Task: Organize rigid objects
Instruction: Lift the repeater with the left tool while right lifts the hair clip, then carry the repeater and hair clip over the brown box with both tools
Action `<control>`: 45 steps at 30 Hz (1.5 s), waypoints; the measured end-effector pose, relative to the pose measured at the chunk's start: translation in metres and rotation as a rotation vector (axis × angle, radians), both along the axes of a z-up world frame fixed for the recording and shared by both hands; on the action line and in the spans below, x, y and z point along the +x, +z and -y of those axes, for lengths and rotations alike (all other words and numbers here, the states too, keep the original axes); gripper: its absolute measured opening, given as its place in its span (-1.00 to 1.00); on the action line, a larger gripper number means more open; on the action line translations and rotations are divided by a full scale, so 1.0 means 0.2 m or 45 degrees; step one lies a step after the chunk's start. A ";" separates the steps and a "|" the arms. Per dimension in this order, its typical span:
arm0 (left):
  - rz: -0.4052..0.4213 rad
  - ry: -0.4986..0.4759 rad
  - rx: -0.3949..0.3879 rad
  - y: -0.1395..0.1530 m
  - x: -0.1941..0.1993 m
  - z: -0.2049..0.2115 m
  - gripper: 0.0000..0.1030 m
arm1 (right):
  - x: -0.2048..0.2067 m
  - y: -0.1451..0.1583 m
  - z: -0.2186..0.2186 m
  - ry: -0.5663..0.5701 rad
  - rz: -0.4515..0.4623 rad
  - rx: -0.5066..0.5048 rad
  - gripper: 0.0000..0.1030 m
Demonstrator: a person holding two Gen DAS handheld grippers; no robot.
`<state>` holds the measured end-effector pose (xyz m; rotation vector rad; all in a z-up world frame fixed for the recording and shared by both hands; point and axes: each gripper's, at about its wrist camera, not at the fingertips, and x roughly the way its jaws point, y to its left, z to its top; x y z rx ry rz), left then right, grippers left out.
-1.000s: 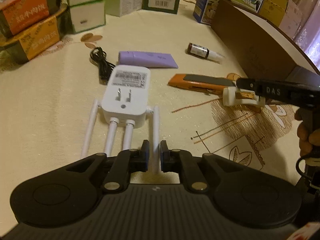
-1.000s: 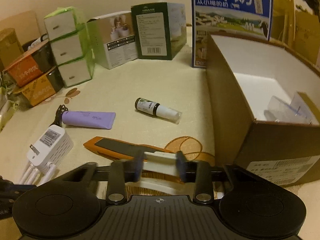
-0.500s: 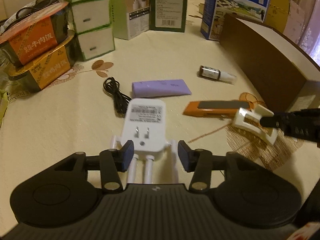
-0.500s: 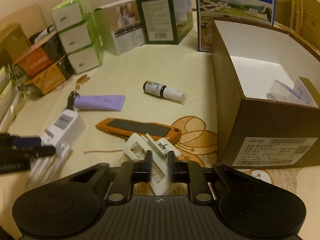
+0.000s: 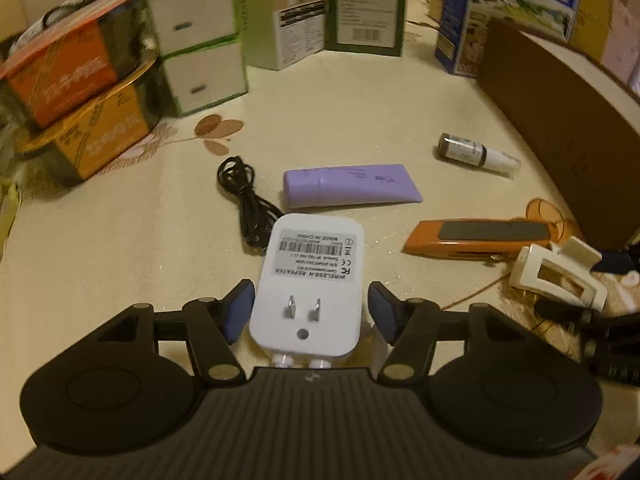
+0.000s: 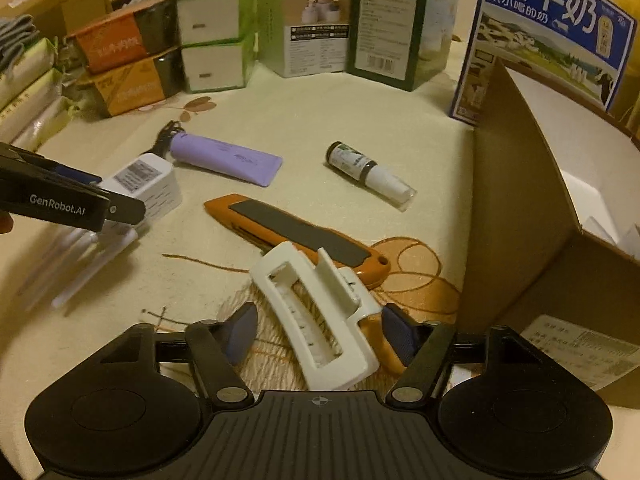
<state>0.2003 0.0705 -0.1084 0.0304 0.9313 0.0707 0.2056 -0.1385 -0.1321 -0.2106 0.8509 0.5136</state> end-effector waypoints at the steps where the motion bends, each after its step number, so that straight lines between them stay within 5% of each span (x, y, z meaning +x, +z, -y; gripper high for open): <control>1: -0.001 -0.002 0.022 0.00 0.00 0.01 0.04 | 0.01 0.00 0.00 -0.012 -0.004 0.009 0.06; 14: -0.055 -0.018 0.007 0.02 -0.27 0.06 0.02 | -0.07 0.04 0.05 -0.048 -0.185 0.136 0.01; 27: -0.099 -0.007 0.022 -0.03 -0.22 0.08 0.03 | -0.09 0.06 -0.01 0.036 -0.043 0.031 0.04; 29: -0.103 0.002 0.018 -0.03 -0.22 0.08 0.02 | -0.08 0.05 -0.01 0.038 -0.049 0.024 -0.23; 45: -0.075 -0.002 0.006 0.08 -0.24 0.15 0.00 | -0.12 0.18 0.05 0.024 -0.061 0.117 -0.28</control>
